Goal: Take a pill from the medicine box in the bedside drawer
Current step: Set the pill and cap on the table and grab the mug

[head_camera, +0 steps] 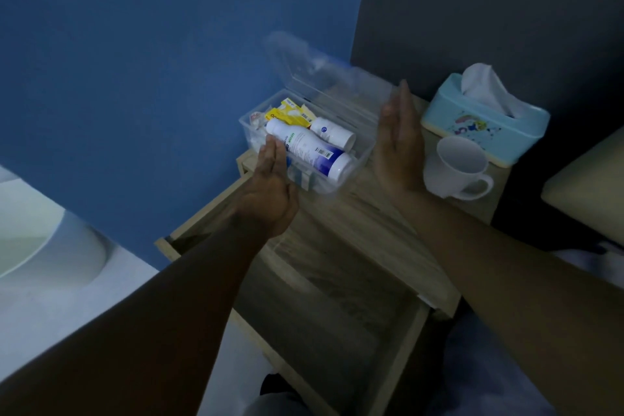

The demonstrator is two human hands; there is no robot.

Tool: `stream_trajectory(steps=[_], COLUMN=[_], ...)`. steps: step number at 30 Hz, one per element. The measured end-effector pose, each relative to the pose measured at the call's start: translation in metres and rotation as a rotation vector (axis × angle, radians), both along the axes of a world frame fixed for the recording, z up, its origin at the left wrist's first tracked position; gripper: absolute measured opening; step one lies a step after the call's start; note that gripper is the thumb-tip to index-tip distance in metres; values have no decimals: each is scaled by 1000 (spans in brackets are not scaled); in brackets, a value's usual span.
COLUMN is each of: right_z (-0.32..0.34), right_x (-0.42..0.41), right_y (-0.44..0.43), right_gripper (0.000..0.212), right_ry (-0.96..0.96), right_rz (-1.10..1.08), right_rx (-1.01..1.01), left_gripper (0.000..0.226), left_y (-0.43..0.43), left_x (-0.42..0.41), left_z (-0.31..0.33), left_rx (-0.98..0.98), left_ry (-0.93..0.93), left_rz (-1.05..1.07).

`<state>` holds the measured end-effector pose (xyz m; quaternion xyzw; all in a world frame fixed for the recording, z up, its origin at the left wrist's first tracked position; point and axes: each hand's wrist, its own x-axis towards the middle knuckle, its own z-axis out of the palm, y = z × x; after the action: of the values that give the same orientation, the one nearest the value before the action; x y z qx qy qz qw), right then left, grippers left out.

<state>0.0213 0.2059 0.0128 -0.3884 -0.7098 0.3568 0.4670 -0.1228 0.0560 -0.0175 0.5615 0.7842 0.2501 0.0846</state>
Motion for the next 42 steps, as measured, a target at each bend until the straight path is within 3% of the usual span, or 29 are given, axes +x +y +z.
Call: stream_trajectory(steps=[5, 7, 12, 16, 22, 31, 42], right_z=[4, 0, -13, -9, -12, -17, -18], right_x=[-3, -2, 4, 0, -10, -8, -8], right_y=[-18, -25, -40, -46, -47, -45, -48], right_gripper=[43, 37, 34, 34, 38, 37, 38], right_ry=[-139, -221, -453, -549, -685, -726, -724], right_rz=[102, 132, 212, 160, 179, 179, 192], right_rx=[254, 332, 360, 476, 533, 605, 560], left_gripper=[75, 75, 70, 54, 43, 26, 32], left_y=[-1, -1, 2, 8, 19, 22, 31], left_x=[1, 5, 3, -3, -5, 5, 14], left_z=[-3, -4, -12, -13, -14, -8, 4], left_rx=[9, 20, 15, 81, 144, 336, 420], left_ry=[-90, -192, -376, -407, -626, -627, -600], left_rz=[-15, 71, 379, 466, 553, 589, 640])
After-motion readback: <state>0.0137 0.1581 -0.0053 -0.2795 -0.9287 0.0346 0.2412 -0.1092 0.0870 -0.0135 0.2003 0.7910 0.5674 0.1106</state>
